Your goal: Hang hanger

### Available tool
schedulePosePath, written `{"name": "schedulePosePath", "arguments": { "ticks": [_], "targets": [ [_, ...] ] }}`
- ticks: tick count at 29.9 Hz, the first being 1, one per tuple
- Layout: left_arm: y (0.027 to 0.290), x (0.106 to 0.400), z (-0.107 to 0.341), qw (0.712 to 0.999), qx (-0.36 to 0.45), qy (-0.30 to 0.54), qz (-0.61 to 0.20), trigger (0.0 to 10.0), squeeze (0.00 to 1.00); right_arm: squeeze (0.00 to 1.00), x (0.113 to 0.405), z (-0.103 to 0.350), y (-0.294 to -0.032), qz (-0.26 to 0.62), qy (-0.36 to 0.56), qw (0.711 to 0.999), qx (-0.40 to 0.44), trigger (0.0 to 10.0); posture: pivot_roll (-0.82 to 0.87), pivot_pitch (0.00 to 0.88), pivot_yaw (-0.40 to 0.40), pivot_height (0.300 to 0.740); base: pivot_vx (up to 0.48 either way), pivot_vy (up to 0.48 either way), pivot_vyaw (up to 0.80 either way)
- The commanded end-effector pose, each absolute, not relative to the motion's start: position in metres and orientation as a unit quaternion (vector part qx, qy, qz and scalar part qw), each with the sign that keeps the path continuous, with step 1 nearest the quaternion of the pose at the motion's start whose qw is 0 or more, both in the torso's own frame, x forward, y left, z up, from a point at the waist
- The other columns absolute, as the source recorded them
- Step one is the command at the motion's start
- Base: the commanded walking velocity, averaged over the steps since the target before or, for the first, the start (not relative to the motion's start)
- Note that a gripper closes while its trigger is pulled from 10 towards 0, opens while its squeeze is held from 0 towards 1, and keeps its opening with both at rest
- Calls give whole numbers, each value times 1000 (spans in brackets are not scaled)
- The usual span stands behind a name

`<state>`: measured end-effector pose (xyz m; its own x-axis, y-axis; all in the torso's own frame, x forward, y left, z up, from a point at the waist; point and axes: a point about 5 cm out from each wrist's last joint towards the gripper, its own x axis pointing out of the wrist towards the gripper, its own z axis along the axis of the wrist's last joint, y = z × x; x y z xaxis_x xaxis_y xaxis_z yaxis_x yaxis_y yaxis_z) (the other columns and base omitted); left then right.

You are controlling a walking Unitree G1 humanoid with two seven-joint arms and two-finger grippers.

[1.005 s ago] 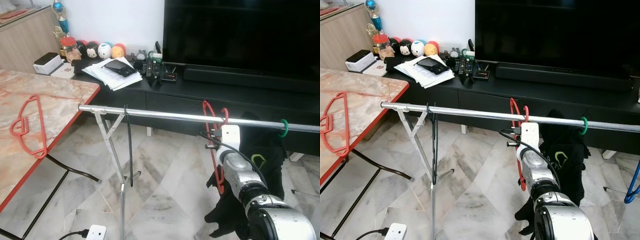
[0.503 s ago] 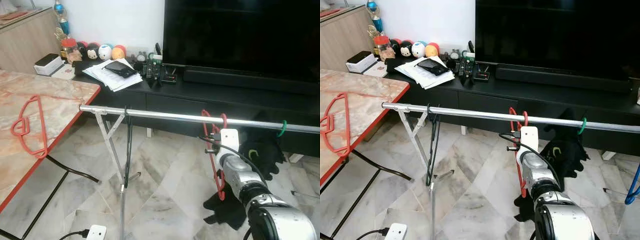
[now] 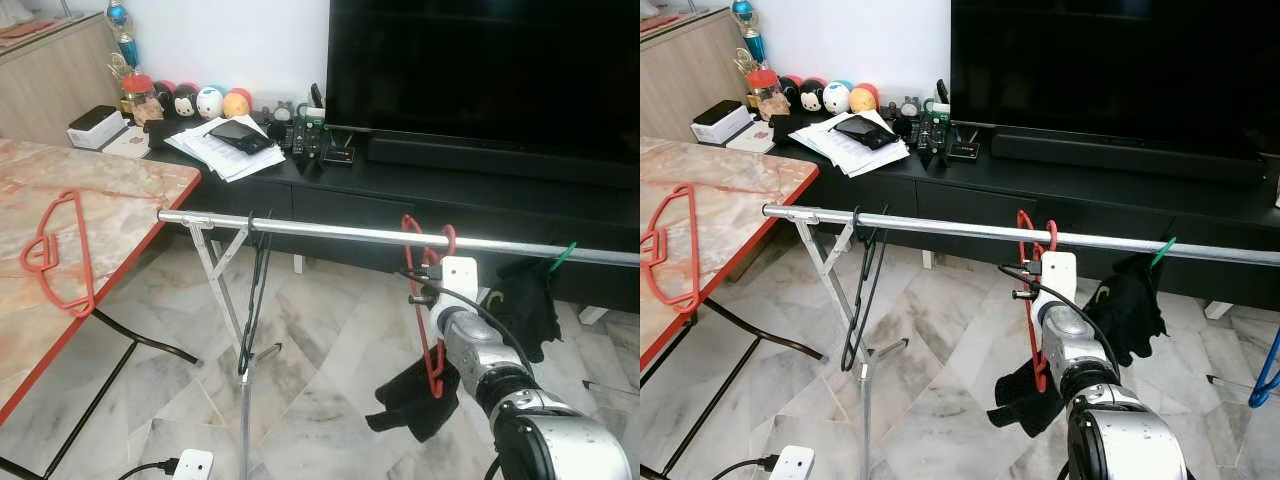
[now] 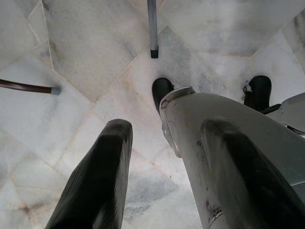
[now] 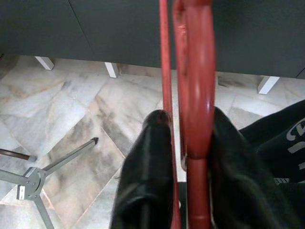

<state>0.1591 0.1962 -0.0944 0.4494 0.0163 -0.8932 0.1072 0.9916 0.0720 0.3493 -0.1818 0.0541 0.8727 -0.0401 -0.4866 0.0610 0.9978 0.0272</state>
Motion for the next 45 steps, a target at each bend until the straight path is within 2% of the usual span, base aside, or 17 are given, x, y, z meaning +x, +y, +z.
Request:
{"name": "schedulePosePath", "arguments": {
  "ticks": [1, 17, 28, 39, 40, 41, 42, 43, 45],
  "targets": [
    [194, 149, -99, 836, 58, 545, -35, 10000, 0, 1000, 350, 55, -181, -24, 245, 969, 23, 10000, -5, 0, -29, 740, 0, 0, 0],
    [193, 149, -99, 836, 58, 545, -37, 10000, 0, 1000, 355, 70, -179, -26, 162, 986, 27, 10000, -9, 0, -30, 740, 0, 0, 0],
    [194, 149, -99, 836, 59, 545, -38, 10000, 0, 1000, 340, 64, -182, -30, 116, 993, 12, 10000, -15, 0, -29, 740, 0, 0, 0],
    [195, 149, -99, 836, 63, 544, -37, 10000, 0, 1000, 310, 74, -184, -33, 7, 999, 11, 10000, -24, 0, -30, 740, 0, 0, 0],
    [195, 149, -99, 836, 64, 544, -37, 10000, 0, 875, 307, 75, -184, -30, 2, 1000, 8, 10000, -24, 0, -30, 740, 0, 0, 0],
    [195, 149, -99, 835, 65, 545, -37, 10000, 0, 243, 302, 75, -183, -27, -2, 1000, 2, 10000, -28, 0, -28, 740, 0, 0, 0],
    [195, 148, -99, 835, 65, 545, -37, 10000, 0, 243, 301, 75, -183, -27, -3, 1000, 1, 10000, -28, 0, -28, 740, 0, 0, 0],
    [196, 148, -99, 835, 67, 545, -37, 10000, 0, 0, 297, 75, -183, -28, -6, 1000, 6, 10000, -30, 0, -26, 740, 0, 0, 0],
    [196, 148, -99, 835, 68, 545, -37, 10000, 0, 0, 294, 74, -183, -30, -7, 999, 10, 10000, -33, 0, -25, 740, 0, 0, 0]
  ]
}}
